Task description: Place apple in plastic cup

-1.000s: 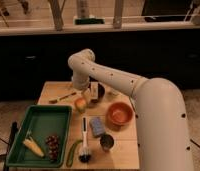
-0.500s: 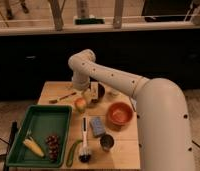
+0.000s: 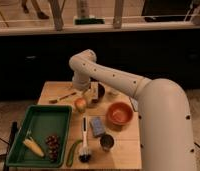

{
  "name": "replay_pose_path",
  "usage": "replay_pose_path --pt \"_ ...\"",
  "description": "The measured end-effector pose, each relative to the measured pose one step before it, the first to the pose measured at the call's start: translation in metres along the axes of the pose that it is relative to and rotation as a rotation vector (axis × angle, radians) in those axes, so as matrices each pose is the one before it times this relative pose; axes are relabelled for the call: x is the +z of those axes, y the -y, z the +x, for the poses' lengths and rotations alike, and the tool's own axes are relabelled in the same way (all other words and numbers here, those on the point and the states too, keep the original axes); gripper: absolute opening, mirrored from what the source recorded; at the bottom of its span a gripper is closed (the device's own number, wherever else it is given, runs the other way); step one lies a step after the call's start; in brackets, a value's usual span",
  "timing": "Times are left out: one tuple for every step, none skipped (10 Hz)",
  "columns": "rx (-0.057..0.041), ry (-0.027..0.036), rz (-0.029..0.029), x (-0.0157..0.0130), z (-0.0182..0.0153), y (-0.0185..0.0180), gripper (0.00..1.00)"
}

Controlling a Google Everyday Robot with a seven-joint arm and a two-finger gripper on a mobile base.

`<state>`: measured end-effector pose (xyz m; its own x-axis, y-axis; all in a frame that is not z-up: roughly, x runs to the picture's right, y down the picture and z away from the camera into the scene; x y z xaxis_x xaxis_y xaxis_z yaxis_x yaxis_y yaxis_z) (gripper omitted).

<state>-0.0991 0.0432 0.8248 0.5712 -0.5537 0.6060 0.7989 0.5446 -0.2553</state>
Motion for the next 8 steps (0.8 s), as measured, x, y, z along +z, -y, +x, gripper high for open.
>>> replay_pose_path --pt "-0.00106 -0.00089 0.00728 -0.00088 0.00032 -0.00015 0.80" --pt "-0.00139 -0.00101 0.00981 -0.00057 0.00014 -0.00035 0.80" --pt "-0.00067 -0.00136 0.00502 -0.00031 0.00065 -0.00073 0.80" --pt "-0.00022 0.00111 0.00422 -0.00041 0.00056 0.00005 0.80" --pt "-0.00003 0.00120 0.00262 0.00000 0.00088 -0.00022 0.80" --pt "0.00030 0.00215 0.00303 0.00069 0.00117 -0.00034 0.80" --pt "0.00024 0.00107 0.00226 0.00006 0.00081 -0.00018 0.80" --pt "0.00044 0.00125 0.00172 0.00034 0.00081 -0.00043 0.80"
